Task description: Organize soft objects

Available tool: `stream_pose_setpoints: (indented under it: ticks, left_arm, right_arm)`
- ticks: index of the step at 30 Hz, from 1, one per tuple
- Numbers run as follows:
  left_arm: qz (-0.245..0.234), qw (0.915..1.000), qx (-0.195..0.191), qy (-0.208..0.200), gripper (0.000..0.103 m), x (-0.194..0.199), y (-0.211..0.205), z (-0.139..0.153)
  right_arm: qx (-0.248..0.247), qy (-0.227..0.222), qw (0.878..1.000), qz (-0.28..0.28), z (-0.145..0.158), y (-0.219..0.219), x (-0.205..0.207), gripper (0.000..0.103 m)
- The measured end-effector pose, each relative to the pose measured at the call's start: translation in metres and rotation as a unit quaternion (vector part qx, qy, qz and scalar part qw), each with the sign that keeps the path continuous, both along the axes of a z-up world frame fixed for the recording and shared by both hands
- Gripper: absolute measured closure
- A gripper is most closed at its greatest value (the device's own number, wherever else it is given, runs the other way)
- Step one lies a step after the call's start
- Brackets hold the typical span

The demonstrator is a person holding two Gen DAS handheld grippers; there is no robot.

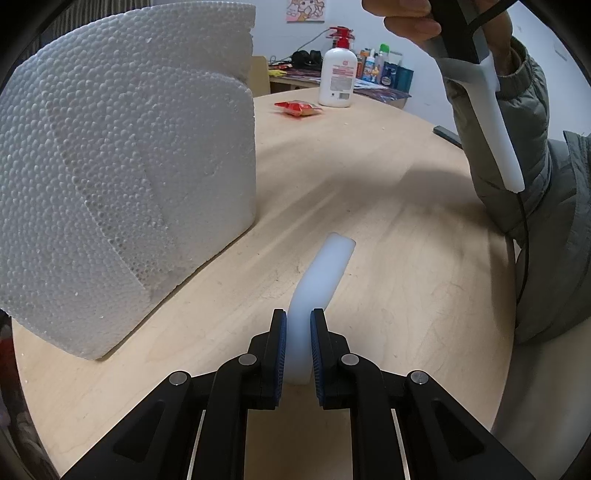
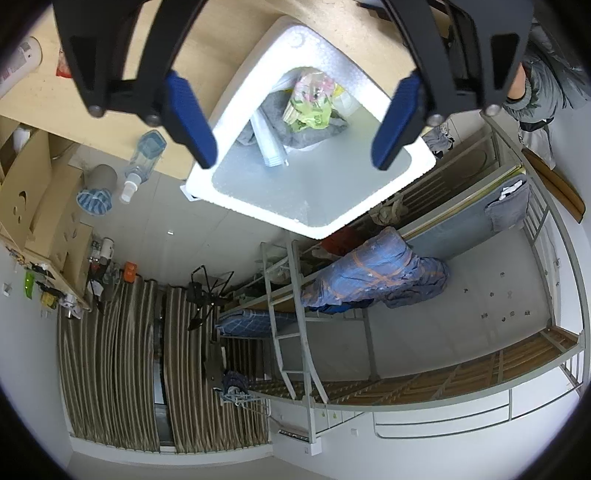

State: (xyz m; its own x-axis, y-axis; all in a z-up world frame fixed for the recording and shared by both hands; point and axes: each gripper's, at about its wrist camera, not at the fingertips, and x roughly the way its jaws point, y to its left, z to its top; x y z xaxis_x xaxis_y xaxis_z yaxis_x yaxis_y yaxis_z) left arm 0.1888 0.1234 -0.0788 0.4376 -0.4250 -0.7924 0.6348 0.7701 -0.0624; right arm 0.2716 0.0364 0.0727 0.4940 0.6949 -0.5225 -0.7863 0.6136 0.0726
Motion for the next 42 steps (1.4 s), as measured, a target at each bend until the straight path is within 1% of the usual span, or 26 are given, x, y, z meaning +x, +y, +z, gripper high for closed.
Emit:
stream_pose_setpoints:
  ticks: [4,9,13,21,27,33,36,37,39,40,42]
  left_arm:
    - [0.007,0.9999,0.004,-0.006,0.090,-0.001,-0.003,0.003]
    - [0.022,0.9994,-0.001,-0.025,0.091,-0.011,-0.001,0.014]
    - [0.038,0.9982,-0.007,-0.045,0.091,-0.022,-0.001,0.028]
    - [0.081,0.9925,-0.018,-0.090,0.091,-0.048,0.003,0.056]
    - [0.124,0.9847,-0.029,-0.119,0.091,-0.062,0.004,0.079]
    - [0.139,0.9770,-0.034,-0.158,0.091,-0.077,-0.002,0.103]
    - [0.152,0.9712,-0.032,-0.181,0.091,-0.084,-0.005,0.116]
    - [0.160,0.9678,-0.032,-0.192,0.091,-0.086,-0.005,0.120]
    - [0.169,0.9646,-0.036,-0.199,0.091,-0.088,-0.005,0.126]
    - [0.181,0.9602,-0.040,-0.209,0.091,-0.089,-0.004,0.131]
    - [0.196,0.9545,-0.040,-0.221,0.091,-0.090,-0.005,0.136]
  right_arm:
    - [-0.006,-0.013,1.000,-0.013,0.002,-0.002,-0.003,0.000]
    - [0.003,-0.019,1.000,-0.016,0.011,-0.010,-0.011,0.000]
    - [0.007,-0.026,0.999,-0.017,0.015,-0.020,-0.021,0.000]
    - [0.021,-0.042,0.999,-0.019,0.025,-0.040,-0.045,0.000]
    - [0.036,-0.058,0.998,-0.019,0.029,-0.053,-0.066,0.000]
    - [0.040,-0.069,0.997,-0.019,0.025,-0.056,-0.079,0.000]
    - [0.044,-0.070,0.996,-0.019,0.021,-0.059,-0.084,0.000]
    - [0.047,-0.070,0.996,-0.019,0.020,-0.061,-0.085,0.000]
    - [0.050,-0.071,0.996,-0.016,0.017,-0.065,-0.089,0.000]
    - [0.051,-0.071,0.996,-0.015,0.016,-0.066,-0.091,0.000]
    - [0.056,-0.073,0.996,-0.018,0.014,-0.071,-0.094,0.000]
